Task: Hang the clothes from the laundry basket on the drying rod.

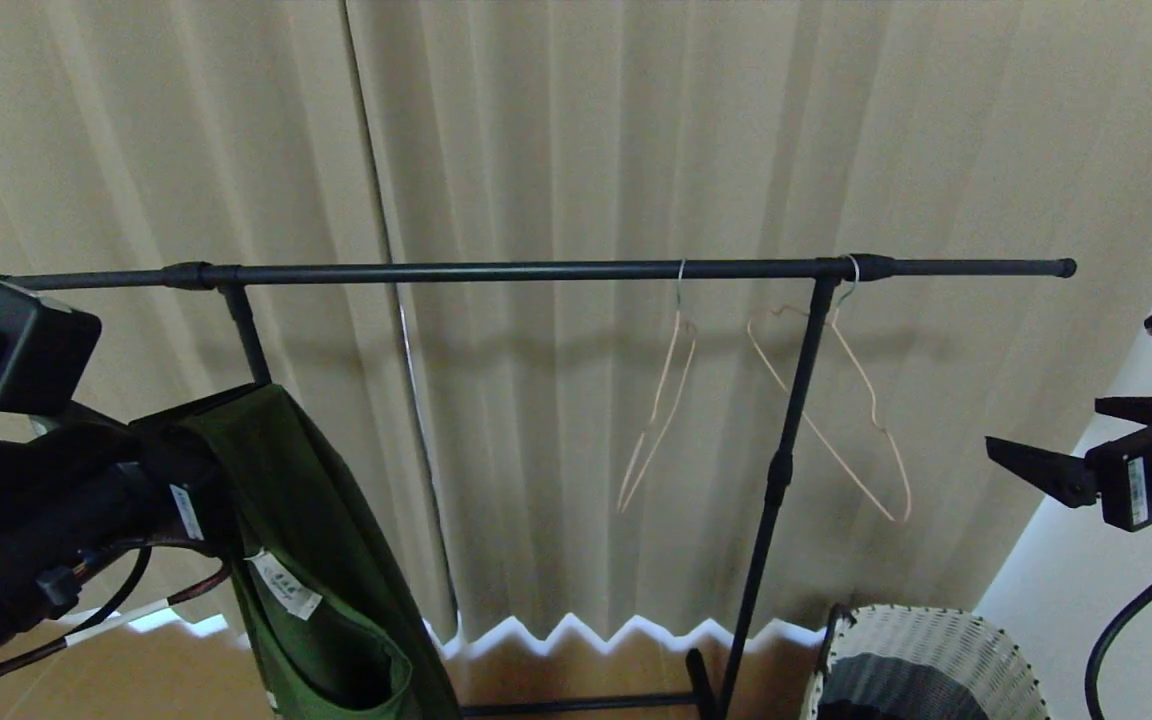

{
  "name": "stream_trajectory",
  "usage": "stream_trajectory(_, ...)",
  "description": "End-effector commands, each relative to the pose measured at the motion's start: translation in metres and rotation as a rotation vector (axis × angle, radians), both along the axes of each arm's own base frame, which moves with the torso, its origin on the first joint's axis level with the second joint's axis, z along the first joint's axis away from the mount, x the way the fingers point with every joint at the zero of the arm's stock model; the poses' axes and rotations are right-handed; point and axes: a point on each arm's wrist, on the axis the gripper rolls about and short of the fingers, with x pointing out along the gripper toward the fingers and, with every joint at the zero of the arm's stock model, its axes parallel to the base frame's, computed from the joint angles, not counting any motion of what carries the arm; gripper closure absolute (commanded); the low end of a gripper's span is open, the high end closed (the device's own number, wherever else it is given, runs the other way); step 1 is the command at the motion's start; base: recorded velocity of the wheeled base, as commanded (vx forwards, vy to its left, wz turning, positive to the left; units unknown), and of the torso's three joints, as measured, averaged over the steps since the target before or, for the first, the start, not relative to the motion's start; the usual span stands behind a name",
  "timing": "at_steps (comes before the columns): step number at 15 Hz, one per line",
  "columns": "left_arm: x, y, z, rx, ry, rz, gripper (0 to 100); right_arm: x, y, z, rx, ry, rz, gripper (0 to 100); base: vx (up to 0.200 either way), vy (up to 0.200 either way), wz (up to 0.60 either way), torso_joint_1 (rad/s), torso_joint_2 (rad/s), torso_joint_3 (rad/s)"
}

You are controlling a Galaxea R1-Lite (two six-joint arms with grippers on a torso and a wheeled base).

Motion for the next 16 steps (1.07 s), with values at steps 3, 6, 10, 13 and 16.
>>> stream_trajectory(3,0.003,-0.001,-0.004,0.009,0.019,0.0,100,0.023,0.002,-0.019,-0.012,0.09,-0.014,0,0.2,0.0,0.0,0.004,0.0,0.002)
stream_trajectory(6,0.003,-0.001,-0.007,0.012,0.028,-0.001,100,0.042,0.006,-0.031,-0.019,0.12,-0.008,0,0.0,0.0,0.0,0.0,0.0,0.0)
stream_trajectory(10,0.002,-0.001,-0.006,0.012,0.023,-0.001,100,0.073,0.009,-0.052,-0.022,0.151,-0.008,0,0.0,0.0,0.0,0.0,0.0,0.0)
stream_trajectory(13,0.002,-0.001,-0.006,0.012,0.024,-0.001,100,0.097,0.02,-0.056,0.047,0.165,-0.019,0,0.0,0.0,0.0,0.0,0.0,0.0)
stream_trajectory(16,0.002,-0.001,-0.006,0.01,0.023,-0.001,100,0.111,0.027,-0.063,0.076,0.19,-0.051,0,0.0,0.0,0.0,0.0,0.0,0.0)
